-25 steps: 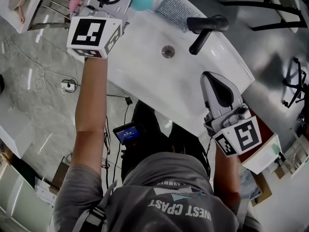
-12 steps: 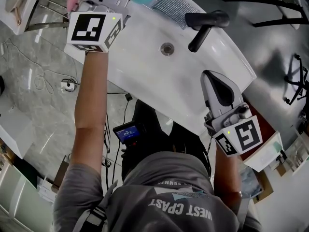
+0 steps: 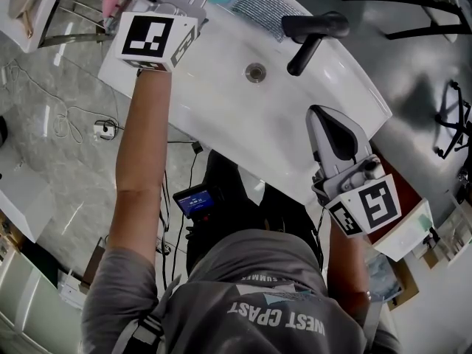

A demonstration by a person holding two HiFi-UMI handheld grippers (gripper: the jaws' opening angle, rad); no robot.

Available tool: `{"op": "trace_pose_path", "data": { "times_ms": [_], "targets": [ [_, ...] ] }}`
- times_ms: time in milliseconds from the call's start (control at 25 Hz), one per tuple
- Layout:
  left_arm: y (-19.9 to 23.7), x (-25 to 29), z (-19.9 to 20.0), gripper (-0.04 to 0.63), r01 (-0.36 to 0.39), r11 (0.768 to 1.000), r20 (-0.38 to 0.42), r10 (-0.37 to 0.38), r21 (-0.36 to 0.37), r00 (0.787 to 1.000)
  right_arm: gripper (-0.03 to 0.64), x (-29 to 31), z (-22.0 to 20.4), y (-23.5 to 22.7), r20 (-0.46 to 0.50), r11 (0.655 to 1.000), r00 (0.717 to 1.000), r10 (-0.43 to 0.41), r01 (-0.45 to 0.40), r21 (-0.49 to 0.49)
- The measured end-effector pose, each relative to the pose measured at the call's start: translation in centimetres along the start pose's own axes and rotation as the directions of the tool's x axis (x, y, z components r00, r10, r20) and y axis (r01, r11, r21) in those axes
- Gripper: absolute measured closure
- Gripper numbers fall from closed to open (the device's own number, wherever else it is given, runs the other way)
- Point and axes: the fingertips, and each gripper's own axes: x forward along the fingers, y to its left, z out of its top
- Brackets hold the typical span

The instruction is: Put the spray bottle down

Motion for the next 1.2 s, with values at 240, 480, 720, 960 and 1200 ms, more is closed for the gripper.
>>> {"op": "trace_pose_path", "data": {
  "times_ms": [240,480,720,960,1200],
  "targets": [
    [-0.8,0.1,-0.7,0.474,0.035,0.999,-0.034,-0.035,0.001,0.999,0.617,-0.6,0.4,0.2,0.006,1.000,1.000,-0.001,0.001,-0.008],
    [-1.0,-0.5,-1.1,0.369,0.048,0.999,-0.044,-0.048,-0.005,0.998,0.617,-0.9,0.5,0.6,0.013,1.000,1.000,0.003,-0.003,-0.015],
    [-1.4,-1.0,-0.4,0.295,0.053,0.999,-0.066,-0.054,-0.010,0.996,0.617,-1.9,1.1,0.9,0.027,1.000,1.000,0.009,-0.008,-0.027],
    [-0.9,-2.5,0.1,0.258,0.029,0.999,-0.107,-0.031,-0.017,0.994,0.617,-3.1,2.3,1.8,0.051,0.999,0.999,0.013,-0.011,-0.046],
    [-0.5,-5.2,1.0,0.258,-0.005,1.000,-0.140,0.002,-0.020,0.990,0.617,-4.5,3.8,2.7,0.083,0.997,0.996,0.025,-0.020,-0.068]
  ]
}}
